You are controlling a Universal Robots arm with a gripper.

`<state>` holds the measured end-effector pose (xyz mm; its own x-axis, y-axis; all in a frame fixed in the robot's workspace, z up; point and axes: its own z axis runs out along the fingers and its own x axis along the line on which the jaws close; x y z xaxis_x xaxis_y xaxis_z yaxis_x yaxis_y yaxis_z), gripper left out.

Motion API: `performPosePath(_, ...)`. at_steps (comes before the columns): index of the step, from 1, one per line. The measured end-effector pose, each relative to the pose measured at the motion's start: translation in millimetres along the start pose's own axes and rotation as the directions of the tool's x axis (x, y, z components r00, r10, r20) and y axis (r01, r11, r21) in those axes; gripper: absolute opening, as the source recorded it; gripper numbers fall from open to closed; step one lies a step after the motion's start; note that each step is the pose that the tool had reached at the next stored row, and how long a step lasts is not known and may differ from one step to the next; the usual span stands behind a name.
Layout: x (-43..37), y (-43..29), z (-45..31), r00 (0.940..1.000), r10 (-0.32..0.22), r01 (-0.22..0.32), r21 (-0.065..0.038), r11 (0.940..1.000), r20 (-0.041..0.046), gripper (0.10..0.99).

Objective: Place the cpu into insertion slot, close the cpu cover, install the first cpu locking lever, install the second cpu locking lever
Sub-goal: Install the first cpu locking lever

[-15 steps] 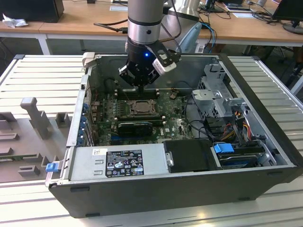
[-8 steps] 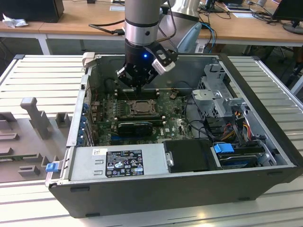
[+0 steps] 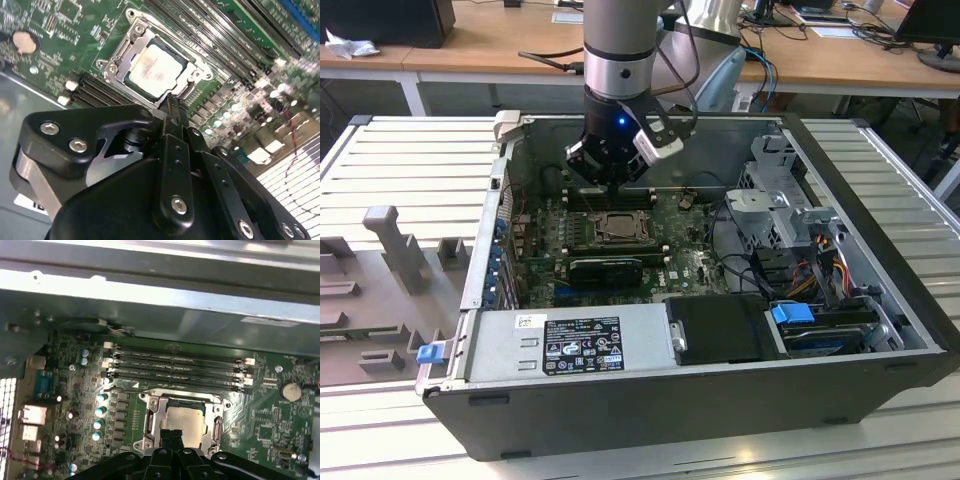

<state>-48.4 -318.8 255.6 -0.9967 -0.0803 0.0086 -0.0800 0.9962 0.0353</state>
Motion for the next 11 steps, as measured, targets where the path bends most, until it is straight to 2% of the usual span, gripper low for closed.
performPosePath(2, 1.6, 0.6, 0.8, 0.9998, 0.021, -0.021, 0.000, 0.9998, 0.0007, 0.106)
performPosePath(6, 16.9, 3.8, 2.1, 0.9998, 0.022, -0.022, 0.000, 0.9998, 0.0007, 0.106)
performPosePath(8, 32.3, 6.0, 2.9, 0.9998, 0.022, -0.022, 0.000, 0.9998, 0.0007, 0.106)
performPosePath(9, 42.9, 7.2, 3.1, 0.9998, 0.022, -0.022, 0.000, 0.9998, 0.0008, 0.106)
performPosePath(11, 51.4, 10.0, 3.3, 0.9998, 0.022, -0.022, 0.000, 0.9998, 0.0008, 0.106)
